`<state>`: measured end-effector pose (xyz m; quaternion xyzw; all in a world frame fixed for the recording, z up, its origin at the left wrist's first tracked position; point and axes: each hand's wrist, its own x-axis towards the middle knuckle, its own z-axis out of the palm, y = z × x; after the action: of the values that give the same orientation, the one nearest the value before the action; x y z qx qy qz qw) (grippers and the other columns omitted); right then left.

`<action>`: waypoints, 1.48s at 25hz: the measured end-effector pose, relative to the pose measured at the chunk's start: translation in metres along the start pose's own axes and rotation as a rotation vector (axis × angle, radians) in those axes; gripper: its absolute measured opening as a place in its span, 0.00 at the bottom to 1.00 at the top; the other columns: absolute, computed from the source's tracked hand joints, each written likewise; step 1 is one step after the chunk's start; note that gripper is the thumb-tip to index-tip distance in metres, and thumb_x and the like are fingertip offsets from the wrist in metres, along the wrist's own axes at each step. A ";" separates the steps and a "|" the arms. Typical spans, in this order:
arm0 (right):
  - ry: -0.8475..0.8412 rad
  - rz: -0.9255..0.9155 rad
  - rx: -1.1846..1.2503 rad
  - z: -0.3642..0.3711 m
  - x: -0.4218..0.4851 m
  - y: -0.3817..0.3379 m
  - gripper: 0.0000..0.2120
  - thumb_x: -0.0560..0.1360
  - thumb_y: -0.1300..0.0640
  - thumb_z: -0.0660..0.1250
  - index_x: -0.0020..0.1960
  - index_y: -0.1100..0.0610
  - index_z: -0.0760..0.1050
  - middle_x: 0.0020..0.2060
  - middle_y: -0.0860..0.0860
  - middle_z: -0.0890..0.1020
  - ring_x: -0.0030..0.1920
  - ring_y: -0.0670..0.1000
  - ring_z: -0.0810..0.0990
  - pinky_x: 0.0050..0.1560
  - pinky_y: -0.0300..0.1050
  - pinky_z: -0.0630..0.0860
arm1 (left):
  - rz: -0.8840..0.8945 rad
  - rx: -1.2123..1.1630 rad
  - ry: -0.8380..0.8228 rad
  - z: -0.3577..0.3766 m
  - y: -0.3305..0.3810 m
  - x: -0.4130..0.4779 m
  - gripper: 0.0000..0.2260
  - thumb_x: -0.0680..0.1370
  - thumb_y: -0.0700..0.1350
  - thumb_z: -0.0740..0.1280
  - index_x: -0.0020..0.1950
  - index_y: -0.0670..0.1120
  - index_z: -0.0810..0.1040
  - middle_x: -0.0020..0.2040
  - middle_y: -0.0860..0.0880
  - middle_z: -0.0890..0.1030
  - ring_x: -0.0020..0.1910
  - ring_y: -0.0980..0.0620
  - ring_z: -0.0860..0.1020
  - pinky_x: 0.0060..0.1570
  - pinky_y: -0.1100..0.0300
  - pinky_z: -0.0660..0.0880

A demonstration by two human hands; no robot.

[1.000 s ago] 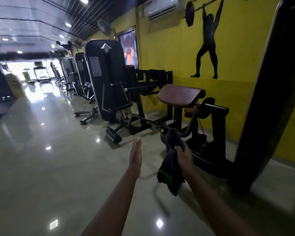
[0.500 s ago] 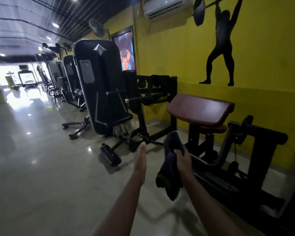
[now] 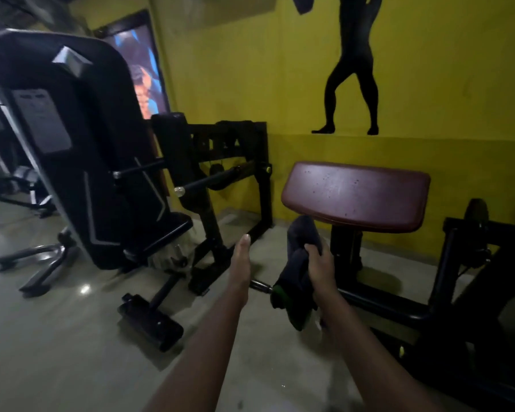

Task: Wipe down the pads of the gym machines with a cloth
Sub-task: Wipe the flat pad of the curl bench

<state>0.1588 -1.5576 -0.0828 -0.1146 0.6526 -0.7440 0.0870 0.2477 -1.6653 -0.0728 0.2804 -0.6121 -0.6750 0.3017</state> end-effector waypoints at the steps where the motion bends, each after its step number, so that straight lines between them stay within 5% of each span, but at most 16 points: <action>1: 0.046 -0.016 -0.020 0.010 0.023 0.004 0.17 0.78 0.62 0.59 0.66 0.57 0.70 0.59 0.57 0.77 0.59 0.56 0.74 0.55 0.43 0.68 | 0.005 0.014 -0.041 0.001 -0.003 0.032 0.22 0.82 0.54 0.53 0.74 0.47 0.62 0.74 0.48 0.63 0.73 0.51 0.62 0.68 0.58 0.57; 12: 0.381 -0.088 -0.096 0.119 0.270 0.032 0.14 0.79 0.62 0.57 0.63 0.61 0.70 0.58 0.60 0.77 0.58 0.60 0.75 0.50 0.45 0.69 | 0.008 0.016 -0.299 0.042 -0.013 0.335 0.23 0.81 0.53 0.55 0.73 0.43 0.64 0.73 0.43 0.65 0.72 0.46 0.64 0.72 0.52 0.58; 17: 0.501 -0.160 -0.235 0.136 0.375 0.039 0.17 0.80 0.63 0.56 0.68 0.60 0.68 0.63 0.59 0.75 0.62 0.60 0.73 0.55 0.48 0.71 | -0.022 0.048 -0.380 0.081 -0.018 0.447 0.22 0.82 0.52 0.54 0.75 0.46 0.61 0.75 0.47 0.63 0.73 0.49 0.61 0.67 0.57 0.59; 21: 0.606 -0.394 -0.595 0.157 0.458 0.051 0.21 0.77 0.65 0.58 0.69 0.56 0.67 0.68 0.54 0.70 0.65 0.56 0.70 0.59 0.42 0.66 | -0.093 0.075 -0.501 0.132 -0.038 0.542 0.22 0.82 0.52 0.53 0.75 0.45 0.59 0.74 0.46 0.64 0.71 0.47 0.64 0.56 0.61 0.61; 24: 0.501 -0.277 -1.062 0.175 0.503 0.101 0.25 0.77 0.59 0.58 0.73 0.47 0.61 0.73 0.50 0.62 0.71 0.56 0.63 0.66 0.54 0.63 | -0.137 0.108 -0.505 0.164 -0.068 0.592 0.23 0.82 0.51 0.54 0.75 0.45 0.59 0.74 0.44 0.62 0.71 0.45 0.64 0.62 0.59 0.63; 27: 0.381 -0.278 -1.435 0.179 0.520 0.155 0.25 0.74 0.47 0.54 0.71 0.43 0.61 0.72 0.51 0.65 0.71 0.56 0.62 0.63 0.63 0.66 | -0.196 0.094 -0.498 0.185 -0.101 0.623 0.24 0.81 0.55 0.54 0.74 0.46 0.63 0.74 0.45 0.63 0.71 0.45 0.65 0.70 0.51 0.62; 32: 0.285 -0.460 -1.635 0.174 0.540 0.161 0.24 0.76 0.37 0.49 0.71 0.37 0.59 0.74 0.49 0.59 0.72 0.55 0.57 0.61 0.59 0.54 | -0.488 -0.273 -0.510 0.214 -0.128 0.639 0.32 0.76 0.68 0.52 0.64 0.45 0.75 0.60 0.42 0.79 0.57 0.45 0.78 0.63 0.48 0.72; 37: 0.338 -0.484 -1.644 0.140 0.604 0.118 0.22 0.75 0.39 0.50 0.69 0.37 0.61 0.72 0.47 0.63 0.67 0.55 0.61 0.57 0.66 0.64 | -0.390 0.030 -0.363 0.226 -0.135 0.633 0.48 0.63 0.80 0.42 0.70 0.52 0.70 0.68 0.46 0.74 0.65 0.43 0.73 0.65 0.44 0.69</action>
<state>-0.3829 -1.8750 -0.1484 -0.1644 0.9444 -0.0426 -0.2816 -0.3478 -1.9824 -0.1918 0.2719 -0.6004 -0.7505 0.0471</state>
